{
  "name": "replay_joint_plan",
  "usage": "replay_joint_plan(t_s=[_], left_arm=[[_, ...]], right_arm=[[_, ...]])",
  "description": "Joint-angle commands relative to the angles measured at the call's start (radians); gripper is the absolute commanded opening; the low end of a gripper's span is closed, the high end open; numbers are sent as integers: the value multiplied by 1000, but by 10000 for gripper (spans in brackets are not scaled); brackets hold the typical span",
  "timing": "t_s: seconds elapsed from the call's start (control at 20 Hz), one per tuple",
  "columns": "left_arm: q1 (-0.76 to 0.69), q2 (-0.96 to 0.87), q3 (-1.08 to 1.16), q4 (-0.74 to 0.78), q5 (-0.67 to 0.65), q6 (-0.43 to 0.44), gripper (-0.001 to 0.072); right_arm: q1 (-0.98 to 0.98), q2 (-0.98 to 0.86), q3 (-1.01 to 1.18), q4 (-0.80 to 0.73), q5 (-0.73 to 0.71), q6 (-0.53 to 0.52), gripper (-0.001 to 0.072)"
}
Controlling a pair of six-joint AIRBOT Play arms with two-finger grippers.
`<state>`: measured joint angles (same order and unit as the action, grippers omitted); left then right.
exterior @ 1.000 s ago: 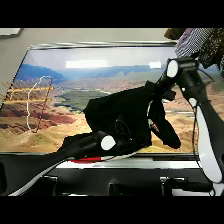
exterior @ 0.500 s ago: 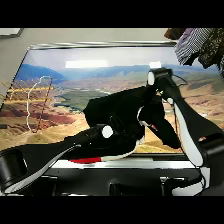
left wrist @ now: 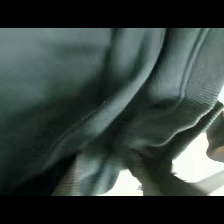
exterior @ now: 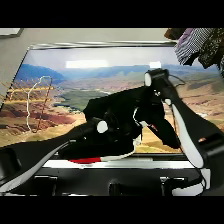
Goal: Fold the clothes and pants, and hang the long-sleeved shirts on hangers.
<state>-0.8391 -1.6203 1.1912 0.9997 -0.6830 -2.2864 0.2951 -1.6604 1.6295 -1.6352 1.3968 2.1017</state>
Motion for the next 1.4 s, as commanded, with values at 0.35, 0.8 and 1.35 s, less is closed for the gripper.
replay_joint_plan(t_s=[0.35,0.8,1.35], left_arm=[[242,250,5,359,-83,485,471],[278,249,46,407,-85,610,471],[279,249,47,407,-84,611,471]], right_arm=[[-216,503,-381,46,194,-44,499],[-216,635,-947,437,-249,234,497],[-216,527,-957,552,-319,216,476]])
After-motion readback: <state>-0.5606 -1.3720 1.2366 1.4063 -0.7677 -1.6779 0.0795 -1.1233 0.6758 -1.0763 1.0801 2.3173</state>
